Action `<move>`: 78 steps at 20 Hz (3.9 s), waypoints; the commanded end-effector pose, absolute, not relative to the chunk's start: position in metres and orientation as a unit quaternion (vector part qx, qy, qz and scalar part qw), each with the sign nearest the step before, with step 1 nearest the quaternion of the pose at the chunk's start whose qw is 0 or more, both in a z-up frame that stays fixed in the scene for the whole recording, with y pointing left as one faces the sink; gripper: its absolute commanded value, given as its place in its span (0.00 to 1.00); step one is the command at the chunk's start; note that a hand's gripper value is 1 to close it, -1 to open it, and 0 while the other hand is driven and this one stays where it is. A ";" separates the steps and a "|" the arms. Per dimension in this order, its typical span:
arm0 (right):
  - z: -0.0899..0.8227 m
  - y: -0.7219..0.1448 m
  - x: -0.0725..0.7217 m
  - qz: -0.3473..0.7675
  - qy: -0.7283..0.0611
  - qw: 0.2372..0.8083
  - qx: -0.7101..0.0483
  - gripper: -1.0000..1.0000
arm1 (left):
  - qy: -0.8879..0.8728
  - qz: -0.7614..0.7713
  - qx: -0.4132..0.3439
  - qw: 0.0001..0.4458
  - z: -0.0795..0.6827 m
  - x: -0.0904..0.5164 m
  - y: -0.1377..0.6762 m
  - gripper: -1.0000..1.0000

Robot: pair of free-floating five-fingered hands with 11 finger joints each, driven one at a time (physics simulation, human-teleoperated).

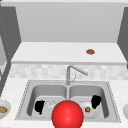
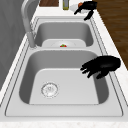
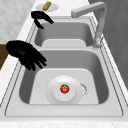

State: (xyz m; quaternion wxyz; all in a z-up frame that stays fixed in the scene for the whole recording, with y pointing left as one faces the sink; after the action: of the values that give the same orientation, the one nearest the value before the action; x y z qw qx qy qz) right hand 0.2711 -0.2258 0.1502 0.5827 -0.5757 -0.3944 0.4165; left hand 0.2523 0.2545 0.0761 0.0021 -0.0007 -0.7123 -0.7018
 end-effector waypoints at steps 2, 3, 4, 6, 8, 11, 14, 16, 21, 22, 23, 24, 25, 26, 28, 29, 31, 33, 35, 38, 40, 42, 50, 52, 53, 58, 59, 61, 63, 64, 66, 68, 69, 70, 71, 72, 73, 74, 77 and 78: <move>0.148 -0.222 0.268 0.422 -0.395 0.593 -0.561 0.50 | -0.714 -0.700 -0.001 0.005 0.077 0.252 0.254 0.00; 0.145 -0.219 0.266 0.429 -0.394 0.598 -0.550 0.50 | -0.714 -0.700 -0.002 0.005 0.077 0.252 0.255 0.00; 0.143 -0.217 0.266 0.436 -0.393 0.601 -0.543 0.50 | -0.714 -0.700 -0.009 0.010 0.077 0.254 0.260 0.00; 0.140 -0.214 0.265 0.442 -0.391 0.605 -0.535 0.50 | -0.719 -0.694 -0.017 0.018 0.071 0.258 0.268 0.00; 0.138 -0.213 0.264 0.443 -0.390 0.607 -0.532 0.50 | -0.717 -0.697 -0.006 0.018 0.068 0.256 0.273 0.00; 0.137 -0.212 0.264 0.443 -0.390 0.608 -0.531 0.50 | -0.712 -0.702 -0.006 0.025 0.071 0.258 0.275 0.00; 0.136 -0.212 0.264 0.442 -0.391 0.609 -0.530 0.50 | -0.712 -0.702 -0.005 0.026 0.070 0.260 0.277 0.00; 0.136 -0.212 0.264 0.442 -0.391 0.609 -0.530 0.50 | -0.712 -0.702 -0.002 0.026 0.073 0.260 0.276 0.00; 0.136 -0.212 0.264 0.442 -0.391 0.609 -0.530 0.50 | -0.711 -0.703 0.002 0.029 0.076 0.260 0.276 0.00; 0.136 -0.212 0.264 0.442 -0.391 0.609 -0.530 0.50 | -0.711 -0.703 0.002 0.027 0.076 0.260 0.276 0.00; 0.136 -0.212 0.264 0.442 -0.391 0.609 -0.530 0.50 | -0.711 -0.703 -0.001 0.023 0.076 0.260 0.276 0.00; 0.136 -0.212 0.264 0.442 -0.391 0.609 -0.530 0.50 | -0.711 -0.703 -0.012 0.013 0.074 0.261 0.276 0.00; 0.136 -0.212 0.264 0.442 -0.391 0.609 -0.530 0.50 | -0.711 -0.703 -0.014 0.010 0.075 0.261 0.276 0.00; 0.136 -0.212 0.264 0.442 -0.391 0.609 -0.530 0.50 | -0.713 -0.701 -0.015 0.010 0.079 0.261 0.276 0.00; 0.136 -0.212 0.264 0.442 -0.391 0.609 -0.530 0.50 | -0.717 -0.697 -0.015 0.010 0.087 0.263 0.278 0.00; 0.136 -0.212 0.264 0.442 -0.391 0.609 -0.530 0.50 | -0.717 -0.696 -0.015 0.010 0.091 0.262 0.278 0.00; 0.136 -0.212 0.264 0.442 -0.391 0.609 -0.530 0.50 | -0.717 -0.697 -0.014 0.011 0.097 0.262 0.280 0.00; 0.136 -0.212 0.264 0.442 -0.391 0.609 -0.530 0.50 | -0.714 -0.700 -0.016 0.010 0.105 0.262 0.285 0.00; 0.136 -0.212 0.264 0.442 -0.391 0.609 -0.530 0.50 | -0.711 -0.703 -0.015 0.012 0.115 0.262 0.292 0.00; 0.136 -0.212 0.264 0.442 -0.391 0.609 -0.530 0.50 | -0.715 -0.699 -0.023 0.022 0.129 0.261 0.312 0.00; 0.136 -0.212 0.264 0.442 -0.391 0.609 -0.530 0.50 | -0.712 -0.701 -0.028 0.027 0.140 0.257 0.321 0.00; 0.136 -0.212 0.264 0.442 -0.391 0.609 -0.530 0.50 | -0.710 -0.702 -0.031 0.029 0.153 0.252 0.333 0.00; 0.136 -0.212 0.264 0.442 -0.391 0.609 -0.530 0.50 | -0.707 -0.703 -0.053 0.054 0.196 0.235 0.384 0.00; 0.136 -0.212 0.264 0.442 -0.391 0.609 -0.530 0.50 | -0.706 -0.703 -0.058 0.061 0.203 0.232 0.397 0.00; 0.136 -0.212 0.264 0.442 -0.391 0.609 -0.530 0.50 | -0.706 -0.703 -0.061 0.065 0.207 0.230 0.404 0.00; 0.136 -0.212 0.264 0.442 -0.391 0.609 -0.530 0.50 | -0.710 -0.694 -0.086 0.086 0.217 0.215 0.442 0.00; 0.136 -0.212 0.264 0.442 -0.391 0.609 -0.530 0.50 | -0.710 -0.692 -0.091 0.091 0.219 0.211 0.449 0.00; 0.136 -0.212 0.264 0.442 -0.391 0.609 -0.530 0.50 | -0.711 -0.688 -0.105 0.101 0.223 0.205 0.466 0.00; 0.136 -0.212 0.264 0.442 -0.391 0.609 -0.530 0.50 | -0.709 -0.688 -0.112 0.108 0.230 0.199 0.477 0.00; 0.136 -0.212 0.264 0.442 -0.391 0.609 -0.530 0.50 | -0.710 -0.686 -0.115 0.110 0.231 0.196 0.484 0.00; 0.136 -0.212 0.264 0.442 -0.391 0.609 -0.530 0.50 | -0.713 -0.683 -0.117 0.107 0.235 0.189 0.497 0.00; 0.136 -0.212 0.264 0.442 -0.391 0.609 -0.530 0.50 | -0.715 -0.681 -0.118 0.104 0.239 0.187 0.510 0.00; 0.136 -0.212 0.264 0.442 -0.391 0.609 -0.530 0.50 | -0.716 -0.680 -0.117 0.104 0.239 0.185 0.517 0.00; 0.136 -0.212 0.264 0.442 -0.391 0.609 -0.530 0.50 | -0.717 -0.680 -0.117 0.101 0.240 0.184 0.523 0.00; 0.136 -0.212 0.264 0.442 -0.391 0.609 -0.530 0.50 | -0.717 -0.680 -0.118 0.098 0.239 0.187 0.529 0.00; 0.136 -0.212 0.264 0.442 -0.391 0.609 -0.530 0.50 | -0.718 -0.679 -0.119 0.097 0.237 0.188 0.535 0.00; 0.136 -0.212 0.264 0.442 -0.391 0.609 -0.530 0.50 | -0.717 -0.680 -0.119 0.095 0.238 0.187 0.541 0.00; 0.136 -0.212 0.264 0.442 -0.391 0.609 -0.530 0.50 | -0.717 -0.681 -0.120 0.093 0.234 0.188 0.547 0.00; 0.136 -0.212 0.264 0.442 -0.391 0.609 -0.530 0.50 | -0.714 -0.684 -0.123 0.087 0.223 0.191 0.565 0.00; 0.136 -0.212 0.264 0.442 -0.391 0.609 -0.530 0.50 | -0.713 -0.684 -0.124 0.087 0.219 0.191 0.571 0.00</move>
State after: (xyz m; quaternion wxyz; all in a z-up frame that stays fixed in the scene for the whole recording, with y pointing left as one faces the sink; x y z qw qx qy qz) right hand 0.2637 -0.2119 0.1363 0.6089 -0.5304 -0.3910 0.4416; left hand 0.1894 0.5541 0.2297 0.0936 -0.1021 -0.7093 -0.6912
